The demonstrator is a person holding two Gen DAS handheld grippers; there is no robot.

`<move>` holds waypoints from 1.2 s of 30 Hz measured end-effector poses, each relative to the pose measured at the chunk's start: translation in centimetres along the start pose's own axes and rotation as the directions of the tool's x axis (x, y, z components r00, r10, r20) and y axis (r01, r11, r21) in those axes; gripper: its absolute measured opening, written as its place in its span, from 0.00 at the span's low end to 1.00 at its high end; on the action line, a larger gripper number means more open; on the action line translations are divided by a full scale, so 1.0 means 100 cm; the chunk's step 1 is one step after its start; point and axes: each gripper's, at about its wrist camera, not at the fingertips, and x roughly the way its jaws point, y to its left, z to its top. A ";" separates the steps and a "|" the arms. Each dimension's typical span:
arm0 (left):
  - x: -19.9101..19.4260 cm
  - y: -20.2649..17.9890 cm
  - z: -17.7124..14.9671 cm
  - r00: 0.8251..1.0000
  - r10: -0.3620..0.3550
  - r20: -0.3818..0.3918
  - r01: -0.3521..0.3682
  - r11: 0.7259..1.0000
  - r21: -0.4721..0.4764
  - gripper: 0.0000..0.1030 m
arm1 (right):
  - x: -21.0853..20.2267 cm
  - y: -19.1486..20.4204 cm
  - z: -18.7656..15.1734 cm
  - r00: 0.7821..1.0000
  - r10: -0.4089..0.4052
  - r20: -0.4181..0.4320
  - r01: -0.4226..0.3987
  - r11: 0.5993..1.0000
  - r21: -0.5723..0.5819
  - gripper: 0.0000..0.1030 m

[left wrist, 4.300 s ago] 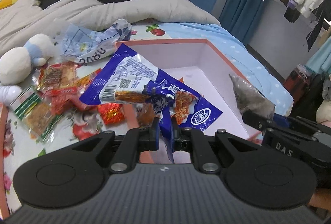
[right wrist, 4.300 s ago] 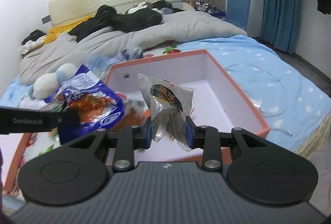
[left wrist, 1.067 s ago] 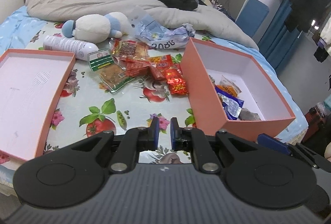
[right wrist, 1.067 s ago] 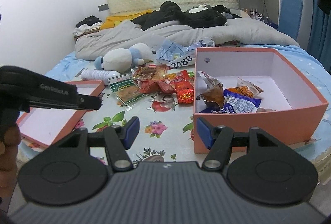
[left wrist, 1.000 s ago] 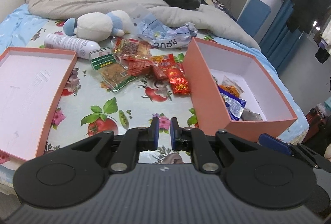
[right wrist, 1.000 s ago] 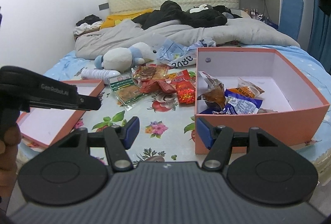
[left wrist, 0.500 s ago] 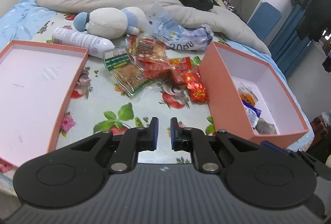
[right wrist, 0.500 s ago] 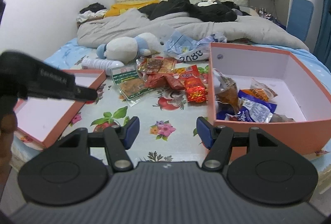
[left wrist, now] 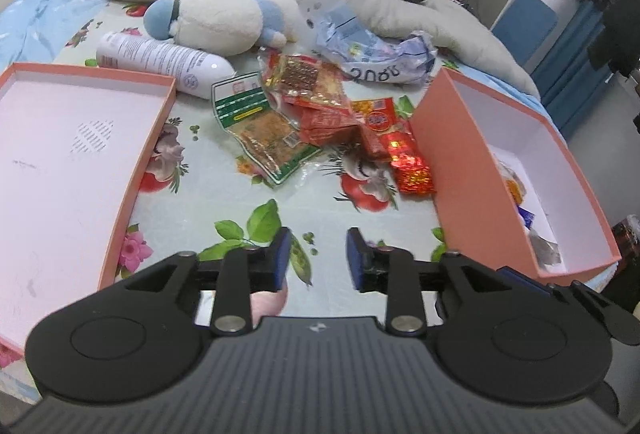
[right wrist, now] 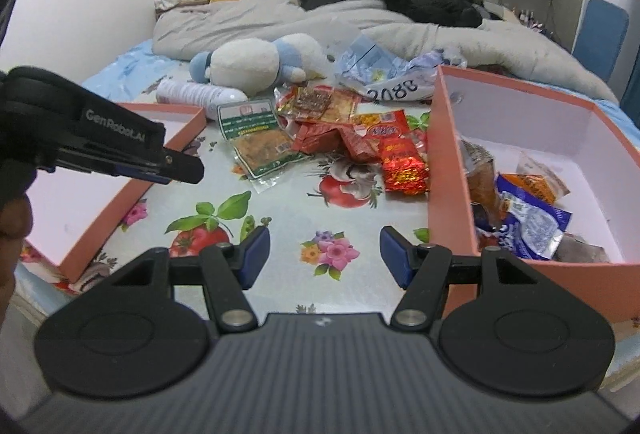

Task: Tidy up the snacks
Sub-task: 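Move both open tools down toward the snack pile beside the box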

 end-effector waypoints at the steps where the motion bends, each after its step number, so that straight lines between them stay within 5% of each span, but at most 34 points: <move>1: 0.004 0.003 0.002 1.000 0.002 -0.002 -0.002 1.000 -0.004 0.46 | 0.004 0.000 0.002 1.000 0.000 -0.004 0.000 1.000 -0.003 0.61; 15: 0.088 0.024 0.050 0.999 0.027 -0.038 -0.027 0.999 -0.018 0.48 | 0.092 0.001 0.030 0.995 -0.095 -0.029 0.093 0.994 -0.064 0.60; 23: 0.140 0.054 0.069 0.996 0.075 -0.051 -0.080 0.991 -0.104 0.50 | 0.152 0.002 0.046 0.974 -0.221 -0.038 0.214 0.967 -0.140 0.60; 36: 0.179 0.077 0.080 0.998 0.058 -0.030 -0.062 0.986 -0.155 0.49 | 0.211 -0.011 0.065 0.935 -0.345 -0.083 0.328 0.930 -0.167 0.60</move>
